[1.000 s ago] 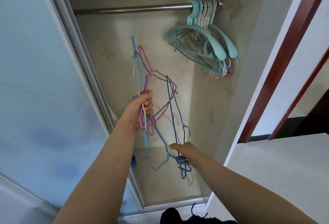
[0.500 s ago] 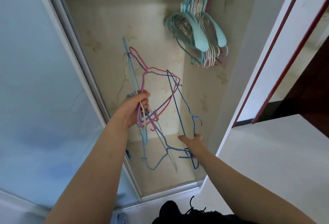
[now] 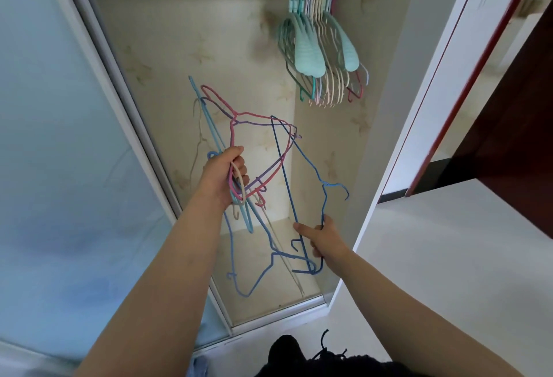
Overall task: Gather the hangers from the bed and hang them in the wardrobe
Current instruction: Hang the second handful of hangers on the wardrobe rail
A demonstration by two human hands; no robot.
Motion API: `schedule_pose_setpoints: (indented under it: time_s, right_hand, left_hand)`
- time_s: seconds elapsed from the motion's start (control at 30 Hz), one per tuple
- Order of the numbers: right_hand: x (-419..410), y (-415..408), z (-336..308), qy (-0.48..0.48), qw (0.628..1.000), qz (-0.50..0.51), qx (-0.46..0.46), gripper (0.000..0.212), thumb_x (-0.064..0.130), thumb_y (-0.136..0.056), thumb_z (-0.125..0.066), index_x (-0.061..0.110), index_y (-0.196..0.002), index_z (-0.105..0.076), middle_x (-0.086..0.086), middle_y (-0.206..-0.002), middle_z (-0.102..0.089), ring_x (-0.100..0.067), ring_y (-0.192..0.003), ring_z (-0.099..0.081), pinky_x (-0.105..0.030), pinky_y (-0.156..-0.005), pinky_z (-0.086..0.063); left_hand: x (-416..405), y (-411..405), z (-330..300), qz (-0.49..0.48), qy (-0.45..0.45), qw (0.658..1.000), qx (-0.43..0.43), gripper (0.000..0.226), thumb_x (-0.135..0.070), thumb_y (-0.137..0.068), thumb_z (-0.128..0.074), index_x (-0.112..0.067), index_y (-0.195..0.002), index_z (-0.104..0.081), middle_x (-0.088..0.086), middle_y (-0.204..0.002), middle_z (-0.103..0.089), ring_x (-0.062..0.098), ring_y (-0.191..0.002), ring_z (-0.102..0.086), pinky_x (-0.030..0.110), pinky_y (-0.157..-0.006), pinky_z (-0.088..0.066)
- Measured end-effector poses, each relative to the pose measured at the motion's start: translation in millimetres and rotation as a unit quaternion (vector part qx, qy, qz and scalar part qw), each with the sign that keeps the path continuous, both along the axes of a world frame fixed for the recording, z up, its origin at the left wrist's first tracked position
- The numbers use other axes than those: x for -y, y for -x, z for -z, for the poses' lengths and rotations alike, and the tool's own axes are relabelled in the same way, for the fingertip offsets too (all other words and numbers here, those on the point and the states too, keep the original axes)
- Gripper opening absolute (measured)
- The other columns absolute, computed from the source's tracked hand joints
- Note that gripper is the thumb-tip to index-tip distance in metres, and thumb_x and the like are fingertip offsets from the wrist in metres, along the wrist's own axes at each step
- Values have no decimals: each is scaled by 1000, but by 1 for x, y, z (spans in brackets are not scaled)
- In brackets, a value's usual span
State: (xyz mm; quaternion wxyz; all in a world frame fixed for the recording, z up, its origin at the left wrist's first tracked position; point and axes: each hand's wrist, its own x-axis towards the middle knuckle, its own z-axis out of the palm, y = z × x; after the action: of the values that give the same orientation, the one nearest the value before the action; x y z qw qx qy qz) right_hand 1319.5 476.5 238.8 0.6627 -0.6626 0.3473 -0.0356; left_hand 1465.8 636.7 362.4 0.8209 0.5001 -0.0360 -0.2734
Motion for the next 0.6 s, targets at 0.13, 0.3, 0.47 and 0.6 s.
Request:
schedule_pose_setpoints:
  time_s: [0.13, 0.3, 0.47, 0.6]
  right_hand:
    - [-6, 4, 5, -17, 1000, 2, 4, 82, 40, -74, -78, 11, -136, -32, -6, -81, -37, -15, -61, -38, -27, -49, -36]
    - [-14, 9, 9, -72, 997, 27, 21, 69, 38, -78, -75, 14, -131, -36, -2, -69, -39, -10, -48, -40, -24, -44, -37]
    - [-18, 15, 11, -167, 982, 64, 58, 35, 33, -84, -70, 19, -104, -45, -1, -56, -33, -9, -42, -31, -21, -38, -31]
    - [-24, 14, 17, -110, 986, 96, 82, 39, 21, -89, -65, 16, -120, -41, -2, -69, -35, -12, -53, -36, -22, -46, -37]
  left_hand:
    - [3, 4, -6, 6, 15, 1000, -6, 38, -15, -94, -51, -19, -59, -37, -7, -39, -35, 7, -34, -28, 19, -36, -27]
    - [8, 9, -15, -14, 59, 998, -35, 41, -17, -93, -53, -19, -53, -45, -7, -39, -38, 6, -32, -32, 18, -36, -32]
    - [13, 12, -21, -21, 55, 997, -49, 47, -17, -93, -53, -19, -47, -45, -7, -39, -38, 7, -32, -33, 16, -35, -34]
    - [14, 15, -26, -21, 49, 997, -64, 37, -16, -92, -52, -17, -58, -40, -7, -40, -40, 7, -32, -32, 16, -35, -31]
